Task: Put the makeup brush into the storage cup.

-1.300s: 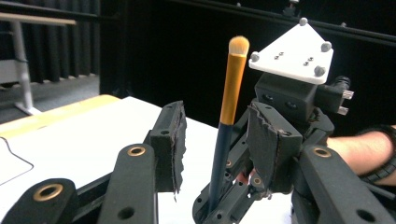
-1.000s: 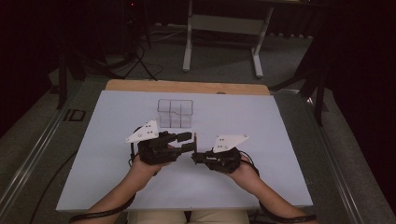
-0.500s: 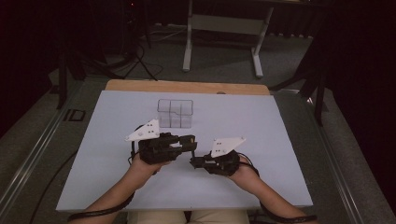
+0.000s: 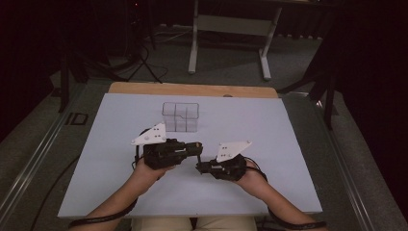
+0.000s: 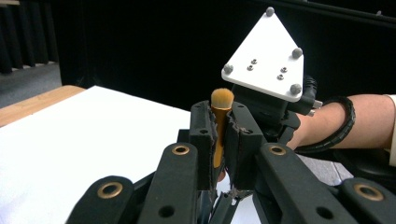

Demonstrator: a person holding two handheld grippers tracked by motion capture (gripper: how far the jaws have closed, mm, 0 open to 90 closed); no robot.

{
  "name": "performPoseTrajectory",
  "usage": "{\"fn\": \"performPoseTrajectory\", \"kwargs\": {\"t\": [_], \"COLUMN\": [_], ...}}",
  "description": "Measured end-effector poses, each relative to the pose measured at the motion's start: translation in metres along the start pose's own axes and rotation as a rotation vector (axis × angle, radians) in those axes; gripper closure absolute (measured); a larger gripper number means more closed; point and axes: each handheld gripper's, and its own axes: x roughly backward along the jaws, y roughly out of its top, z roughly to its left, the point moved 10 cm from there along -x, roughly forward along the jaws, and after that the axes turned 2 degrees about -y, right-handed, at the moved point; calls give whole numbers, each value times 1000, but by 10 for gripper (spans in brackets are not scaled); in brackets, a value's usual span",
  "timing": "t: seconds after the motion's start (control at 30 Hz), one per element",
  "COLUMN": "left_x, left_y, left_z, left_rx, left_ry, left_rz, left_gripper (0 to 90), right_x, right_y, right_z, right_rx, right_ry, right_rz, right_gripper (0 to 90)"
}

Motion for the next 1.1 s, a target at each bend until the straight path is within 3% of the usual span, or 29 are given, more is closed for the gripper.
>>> {"fn": "performPoseTrajectory", "kwargs": {"t": [0.13,0.2,0.47,0.83,0.93,1.03,1.1], "left_x": [0,1,-3,-6,-6,-3,0], "left_y": [1,2,4,12,12,13,14], "left_z": [1,3,8,6,6,8,11], "left_rx": [-24,-4,9,-17,-11,-19,-18], "left_ry": [-2,-5,-5,13,15,28,38], "left_rz": [-12,-14,-3,22,20,22,20], "left_gripper": [840,842,844,846,846,846,845], "right_x": [0,1,1,12,16,20,21], "right_y": [0,1,1,7,11,17,17], "right_z": [-1,-1,-5,-6,-7,-10,-11], "right_rx": [-14,-12,-43,-73,-80,-97,-106], "right_ry": [4,0,-3,-25,-28,-35,-32], "right_rz": [-14,-16,-27,-76,-87,-102,-100], "right_gripper": [853,853,852,817,779,602,533]}}
